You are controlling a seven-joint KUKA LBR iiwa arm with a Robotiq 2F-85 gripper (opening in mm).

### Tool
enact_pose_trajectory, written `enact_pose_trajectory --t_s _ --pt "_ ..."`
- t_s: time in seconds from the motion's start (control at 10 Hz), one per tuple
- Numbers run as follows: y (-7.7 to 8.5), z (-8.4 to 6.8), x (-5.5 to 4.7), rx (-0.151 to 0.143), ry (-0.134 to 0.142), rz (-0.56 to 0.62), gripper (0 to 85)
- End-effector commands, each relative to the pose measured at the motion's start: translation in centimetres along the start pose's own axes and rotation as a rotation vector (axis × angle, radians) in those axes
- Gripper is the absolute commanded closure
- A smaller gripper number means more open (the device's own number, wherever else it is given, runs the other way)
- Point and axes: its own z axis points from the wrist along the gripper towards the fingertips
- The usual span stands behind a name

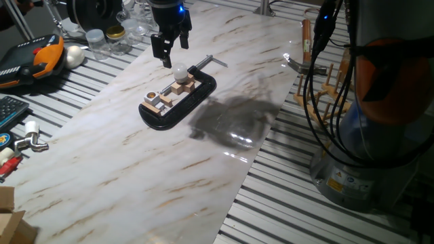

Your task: Install the light bulb by rotating it

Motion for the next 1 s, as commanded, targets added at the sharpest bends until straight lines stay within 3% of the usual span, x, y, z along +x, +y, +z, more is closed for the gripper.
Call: enact_pose_trajectory --t_s 0.0,0.9 --pt "0.02 -0.13 0.02 0.048 -0.005 -0.005 85.0" --pt "-0.10 -0.18 0.07 0.056 -0.008 -0.004 85.0"
